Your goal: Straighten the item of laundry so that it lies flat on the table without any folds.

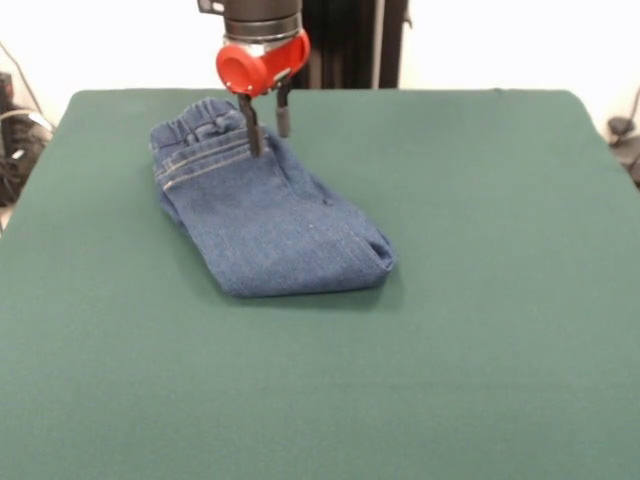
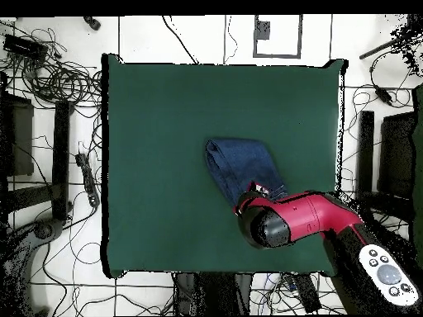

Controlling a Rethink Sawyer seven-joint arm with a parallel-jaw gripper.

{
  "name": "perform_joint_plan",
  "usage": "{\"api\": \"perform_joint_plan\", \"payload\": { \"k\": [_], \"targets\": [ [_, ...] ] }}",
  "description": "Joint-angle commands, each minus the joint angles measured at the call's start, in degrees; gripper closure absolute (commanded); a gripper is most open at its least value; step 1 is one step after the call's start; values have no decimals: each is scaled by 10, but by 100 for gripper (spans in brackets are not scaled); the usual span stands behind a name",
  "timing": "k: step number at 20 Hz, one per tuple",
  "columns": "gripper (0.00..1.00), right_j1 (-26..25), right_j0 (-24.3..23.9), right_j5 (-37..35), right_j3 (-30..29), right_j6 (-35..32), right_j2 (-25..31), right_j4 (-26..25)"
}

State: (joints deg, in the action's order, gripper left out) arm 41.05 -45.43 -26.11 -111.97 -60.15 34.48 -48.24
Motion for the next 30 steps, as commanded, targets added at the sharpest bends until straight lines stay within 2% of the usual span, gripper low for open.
{"api": "perform_joint_plan", "payload": {
  "k": [1, 30],
  "targets": [
    [0, -6, 28, -14, -11, -20, 23, 14],
    [0, -18, 1, -8, -1, 45, 28, -46]
  ]
}}
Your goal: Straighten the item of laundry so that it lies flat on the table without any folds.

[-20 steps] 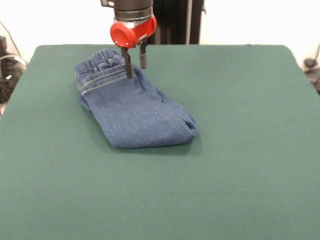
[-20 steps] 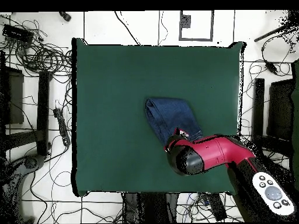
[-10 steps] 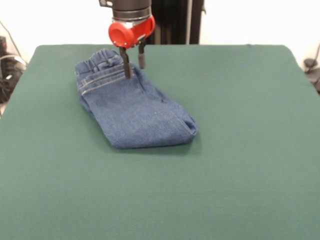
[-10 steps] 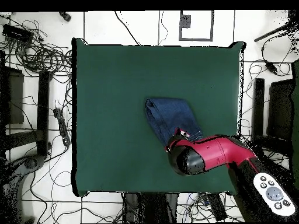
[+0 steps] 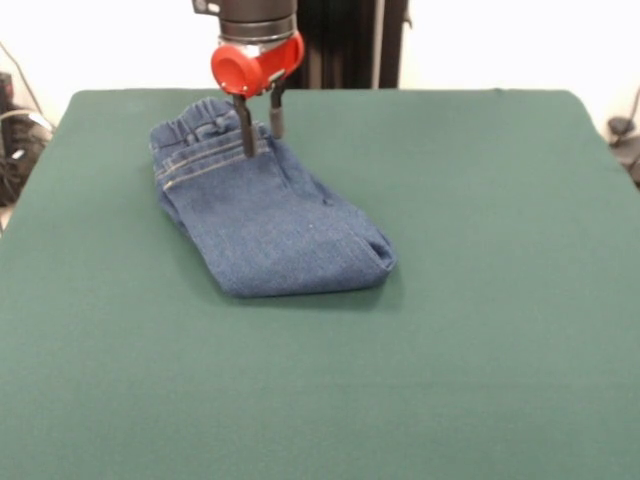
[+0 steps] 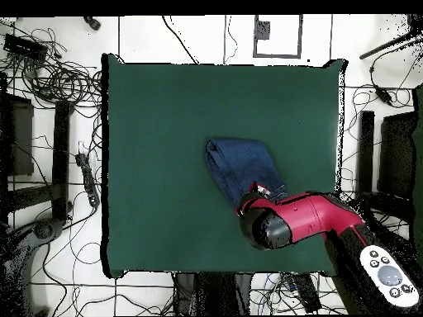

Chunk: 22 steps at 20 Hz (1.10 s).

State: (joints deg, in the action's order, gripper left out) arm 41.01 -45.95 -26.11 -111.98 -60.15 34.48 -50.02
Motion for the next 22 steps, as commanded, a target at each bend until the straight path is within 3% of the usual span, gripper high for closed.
{"api": "perform_joint_plan", "payload": {
  "k": [1, 22],
  "targets": [
    [0, -18, 5, -8, -2, 48, 30, -30],
    [0, -66, 19, 58, 27, -13, -8, -137]
  ]
}}
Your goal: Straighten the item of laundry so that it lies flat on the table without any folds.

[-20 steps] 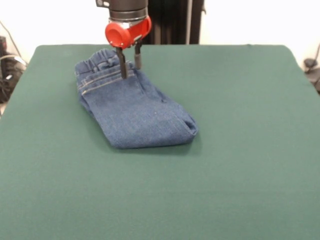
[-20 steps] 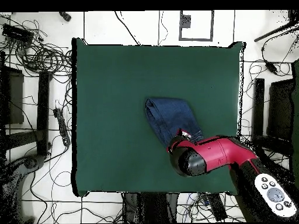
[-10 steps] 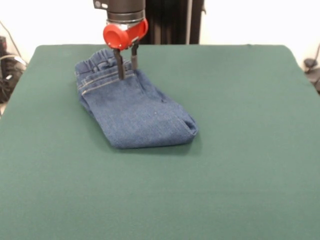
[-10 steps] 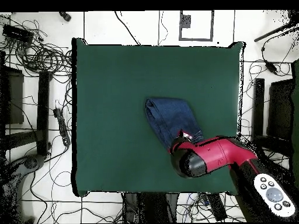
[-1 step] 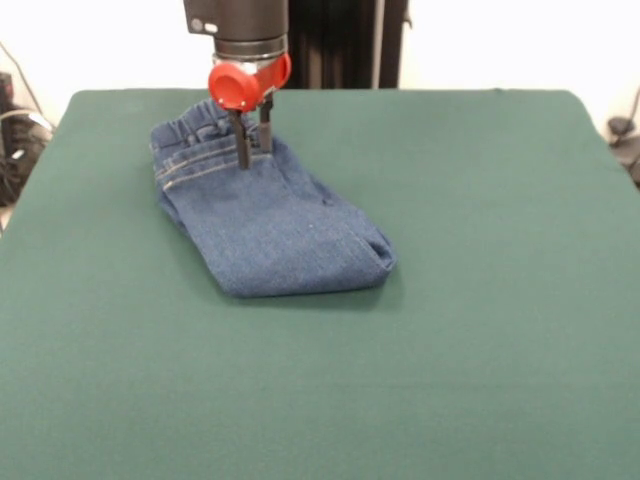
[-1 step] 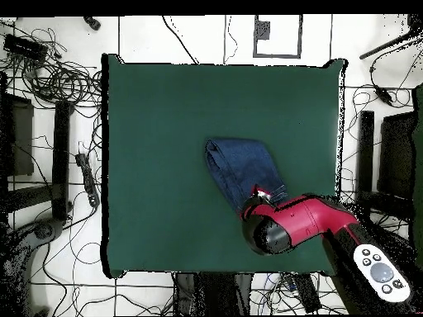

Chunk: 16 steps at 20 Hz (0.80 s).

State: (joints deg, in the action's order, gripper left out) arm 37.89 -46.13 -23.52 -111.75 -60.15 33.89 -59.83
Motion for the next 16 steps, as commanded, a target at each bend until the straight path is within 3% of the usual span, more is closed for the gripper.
{"api": "perform_joint_plan", "payload": {
  "k": [1, 5, 6, 16],
  "targets": [
    [0, -35, 21, 33, 24, -16, -3, -40],
    [0, -28, 17, 31, 19, -21, 0, -32],
    [100, -28, 17, 35, 20, -26, -2, -33],
    [100, -22, 29, 35, 21, -44, -12, -29]
  ]
}}
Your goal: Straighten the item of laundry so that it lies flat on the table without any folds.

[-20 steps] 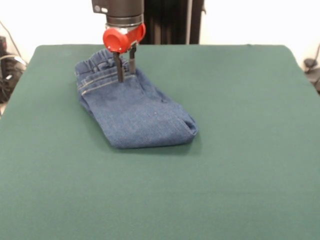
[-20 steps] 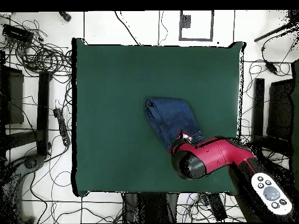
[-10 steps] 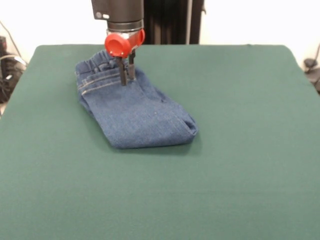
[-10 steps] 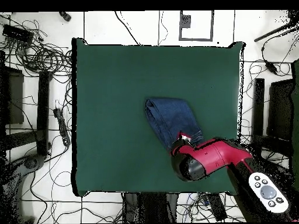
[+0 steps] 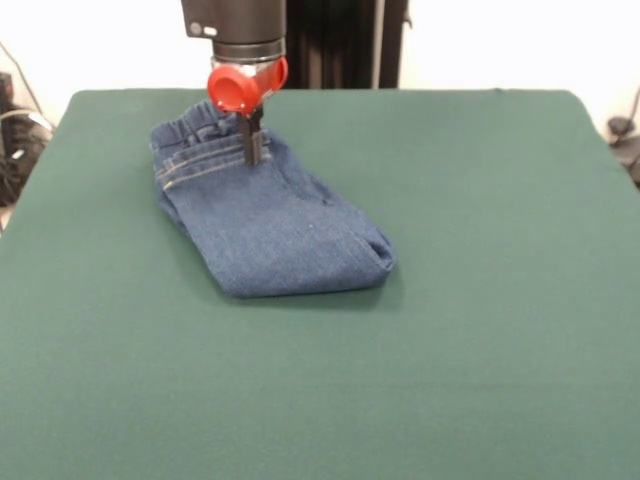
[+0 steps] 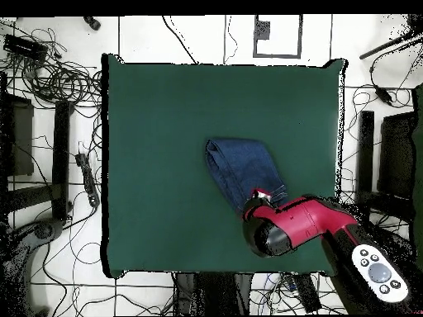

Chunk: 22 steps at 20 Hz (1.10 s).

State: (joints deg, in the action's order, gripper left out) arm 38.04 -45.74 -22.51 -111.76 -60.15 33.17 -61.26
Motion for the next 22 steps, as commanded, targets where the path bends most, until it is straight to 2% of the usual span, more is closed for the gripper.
{"api": "perform_joint_plan", "payload": {
  "k": [1, 6, 7, 19, 22],
  "targets": [
    [100, -29, 21, 21, 22, -35, -1, -12],
    [100, -27, 19, 14, 19, -29, 3, -3],
    [0, -27, 21, 16, 21, -37, -2, -1],
    [0, -23, 27, 14, 16, -35, -2, 2],
    [0, -34, 37, 36, 19, -48, -19, -25]
  ]
}}
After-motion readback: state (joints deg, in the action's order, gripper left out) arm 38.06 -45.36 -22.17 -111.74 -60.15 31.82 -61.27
